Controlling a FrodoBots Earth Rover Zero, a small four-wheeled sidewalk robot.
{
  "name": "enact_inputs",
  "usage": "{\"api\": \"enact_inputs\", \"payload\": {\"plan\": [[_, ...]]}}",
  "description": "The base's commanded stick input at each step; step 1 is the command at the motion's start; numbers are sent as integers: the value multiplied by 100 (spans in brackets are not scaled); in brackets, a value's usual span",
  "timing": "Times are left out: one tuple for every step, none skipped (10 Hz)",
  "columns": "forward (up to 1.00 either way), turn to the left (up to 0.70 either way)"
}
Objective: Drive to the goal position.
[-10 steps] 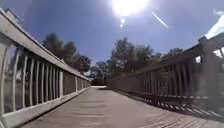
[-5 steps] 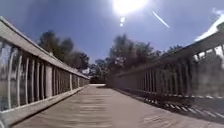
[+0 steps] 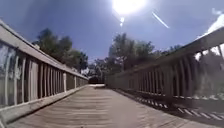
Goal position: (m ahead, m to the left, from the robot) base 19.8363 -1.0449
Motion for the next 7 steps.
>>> {"api": "enact_inputs", "payload": {"plan": [[85,32],[85,28],[85,17],[85,6],[85,0],[85,0],[85,20]]}}
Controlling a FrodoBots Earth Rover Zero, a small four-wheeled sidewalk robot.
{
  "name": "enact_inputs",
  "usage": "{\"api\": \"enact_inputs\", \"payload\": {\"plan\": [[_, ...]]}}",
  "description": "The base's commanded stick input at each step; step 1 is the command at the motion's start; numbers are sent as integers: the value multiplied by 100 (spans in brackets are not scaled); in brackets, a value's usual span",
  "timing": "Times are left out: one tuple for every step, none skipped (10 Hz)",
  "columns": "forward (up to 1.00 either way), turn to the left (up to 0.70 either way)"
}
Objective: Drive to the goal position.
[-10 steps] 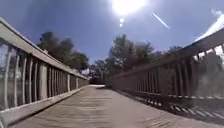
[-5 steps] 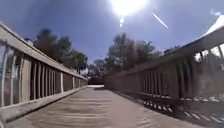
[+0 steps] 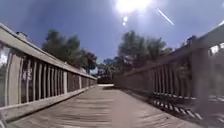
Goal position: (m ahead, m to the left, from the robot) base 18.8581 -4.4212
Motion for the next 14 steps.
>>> {"api": "enact_inputs", "payload": {"plan": [[85,28],[85,22],[85,16],[85,10],[85,4],[85,0],[85,0],[85,0],[85,0],[85,0],[85,0],[85,0],[85,0],[85,0]]}}
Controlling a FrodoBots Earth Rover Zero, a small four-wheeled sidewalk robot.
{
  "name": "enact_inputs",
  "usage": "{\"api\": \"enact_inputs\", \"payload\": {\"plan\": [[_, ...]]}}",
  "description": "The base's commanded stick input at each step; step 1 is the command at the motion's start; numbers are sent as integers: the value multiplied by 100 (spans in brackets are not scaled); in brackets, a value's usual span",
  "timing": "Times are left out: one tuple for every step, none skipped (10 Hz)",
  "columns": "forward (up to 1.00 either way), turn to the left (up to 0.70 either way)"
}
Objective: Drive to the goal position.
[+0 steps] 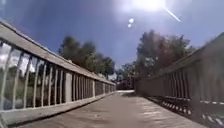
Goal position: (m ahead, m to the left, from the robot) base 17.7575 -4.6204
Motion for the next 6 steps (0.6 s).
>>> {"api": "enact_inputs", "payload": {"plan": [[85,0],[85,0],[85,0],[85,0],[85,0],[85,0]]}}
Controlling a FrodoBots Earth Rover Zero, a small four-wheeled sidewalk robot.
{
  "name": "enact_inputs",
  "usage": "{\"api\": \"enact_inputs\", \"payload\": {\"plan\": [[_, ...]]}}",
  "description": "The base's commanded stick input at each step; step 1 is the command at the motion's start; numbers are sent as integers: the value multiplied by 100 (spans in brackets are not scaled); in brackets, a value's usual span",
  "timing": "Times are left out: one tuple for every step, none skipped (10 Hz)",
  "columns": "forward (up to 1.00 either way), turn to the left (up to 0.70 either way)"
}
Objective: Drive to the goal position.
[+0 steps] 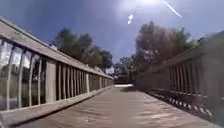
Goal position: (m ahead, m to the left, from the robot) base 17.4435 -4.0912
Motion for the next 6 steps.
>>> {"api": "enact_inputs", "payload": {"plan": [[85,0],[85,0],[85,0],[85,0],[85,0],[85,0]]}}
